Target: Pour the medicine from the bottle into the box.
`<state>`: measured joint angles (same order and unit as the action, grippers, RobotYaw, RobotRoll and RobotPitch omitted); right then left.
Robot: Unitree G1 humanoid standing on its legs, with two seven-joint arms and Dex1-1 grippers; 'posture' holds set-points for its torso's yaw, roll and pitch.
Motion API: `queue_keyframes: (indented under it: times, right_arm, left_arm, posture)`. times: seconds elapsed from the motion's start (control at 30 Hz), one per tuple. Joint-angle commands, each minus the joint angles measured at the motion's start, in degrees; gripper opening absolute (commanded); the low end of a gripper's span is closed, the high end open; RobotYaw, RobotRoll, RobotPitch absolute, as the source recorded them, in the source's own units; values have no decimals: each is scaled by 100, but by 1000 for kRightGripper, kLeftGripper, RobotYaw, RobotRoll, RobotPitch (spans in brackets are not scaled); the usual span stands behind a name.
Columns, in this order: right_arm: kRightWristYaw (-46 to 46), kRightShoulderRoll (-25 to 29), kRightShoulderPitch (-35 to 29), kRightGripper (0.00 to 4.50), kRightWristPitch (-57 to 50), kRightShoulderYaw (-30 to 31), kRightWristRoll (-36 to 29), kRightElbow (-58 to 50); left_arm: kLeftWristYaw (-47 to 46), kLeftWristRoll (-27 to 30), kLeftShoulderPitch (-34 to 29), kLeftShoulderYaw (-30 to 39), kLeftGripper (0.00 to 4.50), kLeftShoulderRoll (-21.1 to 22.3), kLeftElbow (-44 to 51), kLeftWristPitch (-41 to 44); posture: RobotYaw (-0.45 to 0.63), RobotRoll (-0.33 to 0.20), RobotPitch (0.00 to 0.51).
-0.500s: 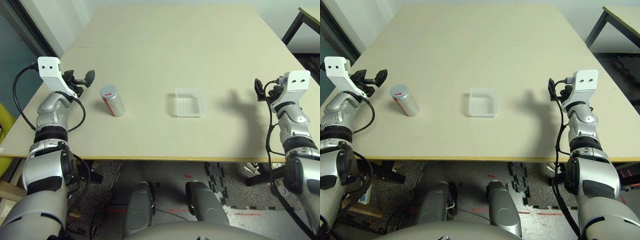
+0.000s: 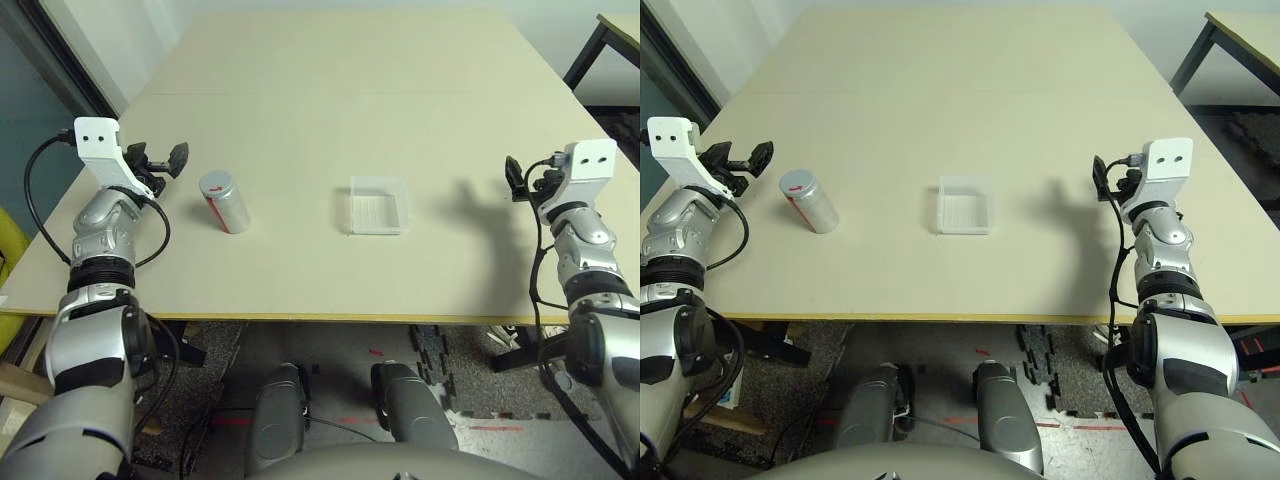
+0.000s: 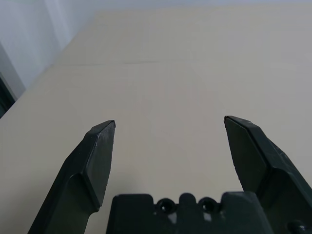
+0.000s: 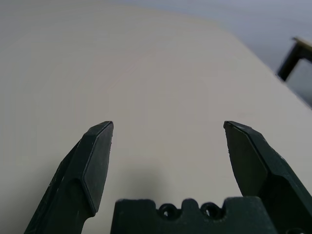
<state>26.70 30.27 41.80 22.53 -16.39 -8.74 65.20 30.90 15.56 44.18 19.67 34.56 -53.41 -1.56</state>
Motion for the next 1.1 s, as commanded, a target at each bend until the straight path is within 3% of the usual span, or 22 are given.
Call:
queue_keyframes:
  times: [0.03, 0.37, 0.63, 0.87, 1.1]
  right_arm:
    - [901, -108, -146, 4500, -136, 134, -215, -538]
    - [2986, -8, -800, 4500, -1398, 445, -974, -2763]
    - [4269, 286, -1375, 4500, -2436, 1135, -1228, -4339]
    - [4315, 187, -1409, 4500, -2551, 1344, -1152, -4496]
    - [4257, 45, -1241, 4500, -2245, 1439, -953, -4052]
  left_arm:
    - [106, 99, -48, 43, 4480, 113, 296, 247]
    - [305, 372, -120, 42, 4480, 107, 1453, 1045]
    - [472, 710, -247, -26, 4480, 108, 2781, 2057]
    - [435, 1144, -664, -80, 4480, 144, 4289, 3209]
    - [449, 1521, -1818, 133, 4480, 360, 5997, 3816]
  posture:
    - [-132, 0, 135]
    - [-125, 0, 136]
    - [-104, 0, 127]
    - [-77, 0, 135]
    - [-47, 0, 144]
